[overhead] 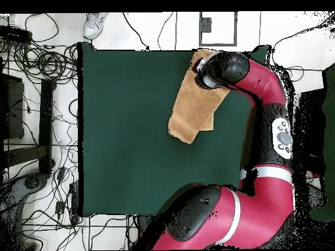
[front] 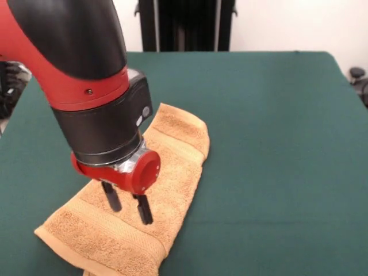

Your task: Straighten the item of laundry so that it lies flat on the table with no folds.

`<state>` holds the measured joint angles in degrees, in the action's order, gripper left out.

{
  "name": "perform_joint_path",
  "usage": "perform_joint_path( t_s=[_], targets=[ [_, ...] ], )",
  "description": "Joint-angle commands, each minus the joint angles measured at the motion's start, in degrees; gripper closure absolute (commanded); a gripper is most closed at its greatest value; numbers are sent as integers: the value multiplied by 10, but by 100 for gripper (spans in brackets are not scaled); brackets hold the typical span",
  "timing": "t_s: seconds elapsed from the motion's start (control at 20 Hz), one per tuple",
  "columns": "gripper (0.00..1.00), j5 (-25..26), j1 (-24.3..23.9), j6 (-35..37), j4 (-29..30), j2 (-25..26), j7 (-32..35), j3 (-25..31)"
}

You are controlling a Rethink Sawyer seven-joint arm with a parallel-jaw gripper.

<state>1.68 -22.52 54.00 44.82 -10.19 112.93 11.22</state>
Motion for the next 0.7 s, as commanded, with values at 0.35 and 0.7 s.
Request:
perform_joint_path(
  t_s=[0.35, 0.7],
  targets=[
    [0, 115, -30, 73, 57, 24, -463, 130],
    [0, 107, -81, 77, 91, 34, -591, 207]
  ],
)
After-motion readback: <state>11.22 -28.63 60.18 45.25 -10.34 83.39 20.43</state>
